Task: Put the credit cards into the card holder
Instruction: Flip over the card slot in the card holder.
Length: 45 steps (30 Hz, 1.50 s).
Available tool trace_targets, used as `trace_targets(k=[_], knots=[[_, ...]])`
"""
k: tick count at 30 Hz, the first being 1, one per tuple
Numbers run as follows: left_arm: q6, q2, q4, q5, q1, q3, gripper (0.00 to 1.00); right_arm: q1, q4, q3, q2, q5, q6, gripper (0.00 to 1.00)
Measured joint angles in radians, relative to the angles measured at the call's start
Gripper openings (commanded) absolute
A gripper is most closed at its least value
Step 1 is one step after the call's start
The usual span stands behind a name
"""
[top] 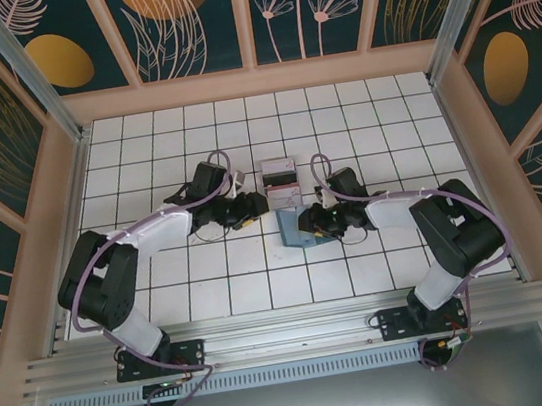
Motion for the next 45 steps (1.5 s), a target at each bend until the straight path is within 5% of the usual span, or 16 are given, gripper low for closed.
trace_targets(k=[13, 20, 25, 31, 39, 45], knots=[[-0.103, 0.163, 0.080, -0.008, -0.095, 0.003, 0.53, 0.001, 0.039, -0.017, 0.005, -0.008, 0.034, 0.32], [-0.156, 0.213, 0.130, -0.001, -0.137, 0.048, 0.14, 0.001, 0.062, -0.028, 0.006, -0.013, 0.043, 0.32], [-0.134, 0.213, 0.093, -0.030, -0.137, 0.065, 0.01, 0.000, 0.094, -0.037, -0.002, -0.031, 0.057, 0.50], [-0.061, 0.209, -0.071, -0.088, -0.135, 0.155, 0.00, -0.014, 0.067, -0.034, -0.040, -0.012, 0.042, 0.65], [0.082, 0.182, -0.404, -0.209, -0.133, 0.340, 0.00, -0.060, -0.002, -0.034, -0.067, 0.019, 0.007, 0.66], [0.106, 0.158, -0.447, -0.231, -0.128, 0.293, 0.01, -0.069, -0.077, -0.020, -0.091, 0.023, -0.018, 0.65]])
